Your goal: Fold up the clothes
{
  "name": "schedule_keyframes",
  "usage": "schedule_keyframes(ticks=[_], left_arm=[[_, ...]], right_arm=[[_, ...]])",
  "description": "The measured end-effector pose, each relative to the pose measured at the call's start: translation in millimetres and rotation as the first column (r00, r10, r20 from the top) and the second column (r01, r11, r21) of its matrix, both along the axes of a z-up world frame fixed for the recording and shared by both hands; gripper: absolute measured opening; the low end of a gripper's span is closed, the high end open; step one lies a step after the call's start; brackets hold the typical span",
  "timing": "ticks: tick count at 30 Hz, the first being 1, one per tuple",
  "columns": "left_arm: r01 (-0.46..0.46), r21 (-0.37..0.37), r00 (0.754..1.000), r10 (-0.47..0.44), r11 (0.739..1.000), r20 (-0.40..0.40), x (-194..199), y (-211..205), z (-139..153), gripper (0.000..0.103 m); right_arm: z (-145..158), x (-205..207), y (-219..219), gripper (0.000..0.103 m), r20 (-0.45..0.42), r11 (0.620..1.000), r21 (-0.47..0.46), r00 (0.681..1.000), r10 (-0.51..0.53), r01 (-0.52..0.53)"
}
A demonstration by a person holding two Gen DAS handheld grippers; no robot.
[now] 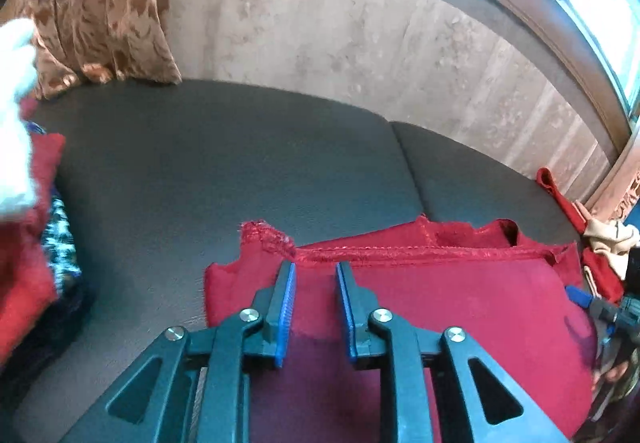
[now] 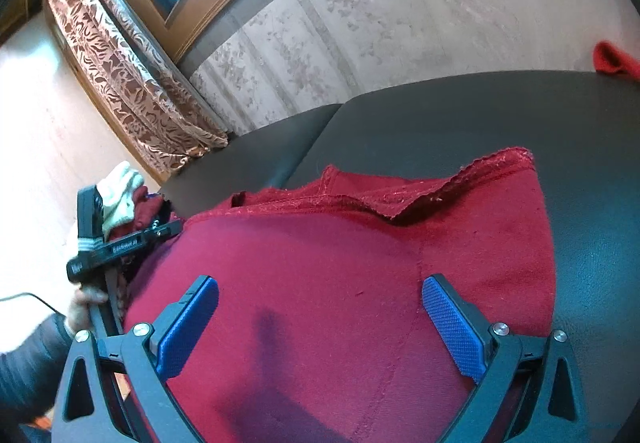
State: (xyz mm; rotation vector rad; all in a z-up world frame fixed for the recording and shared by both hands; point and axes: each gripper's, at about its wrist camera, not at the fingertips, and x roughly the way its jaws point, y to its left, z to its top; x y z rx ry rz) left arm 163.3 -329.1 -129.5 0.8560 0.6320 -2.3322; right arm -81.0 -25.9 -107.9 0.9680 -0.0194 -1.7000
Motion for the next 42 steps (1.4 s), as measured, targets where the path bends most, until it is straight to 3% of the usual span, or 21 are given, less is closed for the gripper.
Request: schedule_keyframes(ticks=[2,6,9,12,19,24,27,29,34,42], left_arm=[[-0.003,-0.013,1.000,0.003,1.000,-0.010,4.7,3.1,2.3,0.023],[0.006,0.036,1.000,-0.006,0.999,-0.015,11.4,0.0,-4.7,0.024],[0.013,0.059,0.999,-0.011,0.998,-0.033,21.3,0.4,-4.9,0.025],[0.021,0.083,0.999,-0.017,0.996,-0.051,31.1,0.8,-5.2,0.025],[0.040,0.137,0.995,-0.027,0.990,-0.092,54.1,1.8,-5.8,0.025],[0.072,0.092,0.997,-0.070,0.993,-0.022,106.3,15.1,-4.6,0.031],[0.071,0.139,0.996,-0.064,0.988,-0.054,133.0,9.0,-3.7,0.041],[0.081,0.197,0.994,-0.064,0.977,-0.089,140.5,3.1,-6.2,0.042],[0.170,0.298,0.979,-0.126,0.939,-0.161,125.3,-9.9,-12.7,0.054],[0.249,0.283,0.965,-0.212,0.926,-0.156,89.0,-14.6,-16.6,0.061]], right_arm=[[11.3,-3.2,-1.5,0.103,-0.007,1.000,0.009,1.000,-0.007,0.007],[24.0,-20.7,-11.9,0.103,-0.018,0.999,0.014,0.999,-0.038,0.038],[5.0,-44.3,-24.1,0.103,0.027,0.992,0.078,0.995,-0.100,0.098],[-6.3,-51.3,-21.7,0.103,0.032,0.992,0.047,0.993,-0.115,0.113],[-5.9,-41.8,-0.8,0.103,0.080,0.995,-0.008,0.991,-0.103,0.104],[-2.9,-27.7,17.0,0.103,0.083,0.993,-0.022,0.990,-0.116,0.118],[-0.1,-22.0,24.4,0.103,0.086,0.992,-0.024,0.989,-0.122,0.124],[0.3,-19.6,26.4,0.103,0.086,0.991,-0.024,0.988,-0.126,0.129],[-0.5,-9.3,31.5,0.103,0.064,0.991,0.002,0.989,-0.137,0.137],[-2.9,-6.5,39.2,0.103,0.073,0.989,-0.019,0.987,-0.145,0.147]])
